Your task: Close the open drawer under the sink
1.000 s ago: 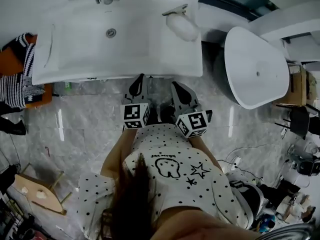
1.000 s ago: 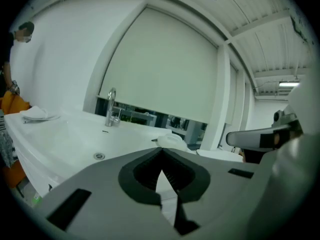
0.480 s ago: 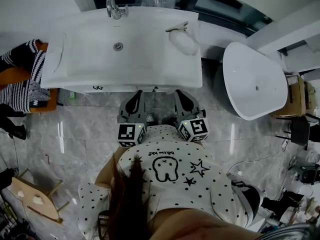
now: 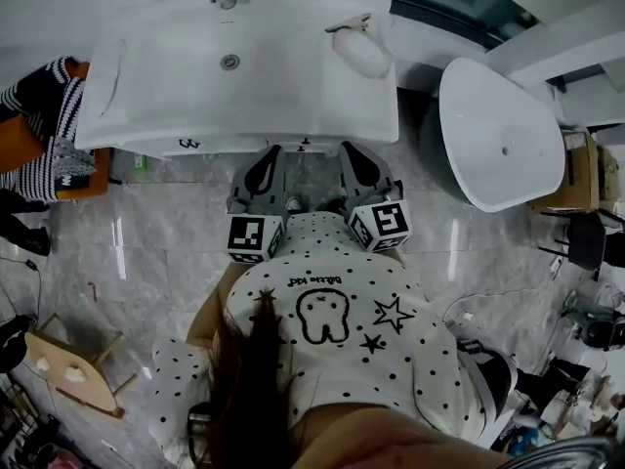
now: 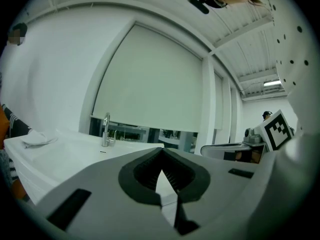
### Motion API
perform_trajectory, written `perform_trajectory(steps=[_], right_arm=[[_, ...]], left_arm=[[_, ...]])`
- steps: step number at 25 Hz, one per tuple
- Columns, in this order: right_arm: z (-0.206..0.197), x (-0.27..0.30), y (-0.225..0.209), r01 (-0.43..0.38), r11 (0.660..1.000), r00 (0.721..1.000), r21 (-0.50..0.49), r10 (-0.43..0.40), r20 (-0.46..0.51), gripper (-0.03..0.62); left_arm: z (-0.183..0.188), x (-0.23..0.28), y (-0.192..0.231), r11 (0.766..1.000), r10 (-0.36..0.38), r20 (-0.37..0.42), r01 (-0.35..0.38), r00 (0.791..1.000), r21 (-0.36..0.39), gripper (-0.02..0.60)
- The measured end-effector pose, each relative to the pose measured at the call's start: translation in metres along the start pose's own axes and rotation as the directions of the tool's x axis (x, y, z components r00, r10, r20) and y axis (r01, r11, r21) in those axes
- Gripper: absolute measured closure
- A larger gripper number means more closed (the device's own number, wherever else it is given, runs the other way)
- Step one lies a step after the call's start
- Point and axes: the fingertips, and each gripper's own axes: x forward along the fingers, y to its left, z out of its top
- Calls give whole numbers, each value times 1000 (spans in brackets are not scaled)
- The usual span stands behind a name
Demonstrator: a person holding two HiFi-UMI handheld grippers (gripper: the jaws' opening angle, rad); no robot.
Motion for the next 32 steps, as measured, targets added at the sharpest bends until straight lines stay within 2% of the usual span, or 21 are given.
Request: perform_trajectory(steps=[5, 12, 17, 26, 32], right_arm=[[-5, -7, 9, -23, 1000, 1000, -9, 23, -19, 580], [-12, -15, 3, -30, 1000, 999, 9, 31, -35, 580], [-16, -26, -4, -40, 999, 998, 18, 41, -47, 580], [-13, -53, -41, -25, 999, 999, 34, 26, -45, 580], [-13, -67, -56, -16, 999, 999, 35, 17, -39, 580]], left_arm=[[-2, -14, 1, 999, 48, 3, -48, 999, -14, 577], [-16, -12, -6, 997, 51, -46, -54, 998, -48, 577], [-21, -8, -16, 994, 52, -49, -57, 997, -96, 577], [-23, 10, -66, 999, 9, -61, -11, 998, -35, 577], [-25, 14, -83, 998, 15, -64, -19, 998, -60, 577]])
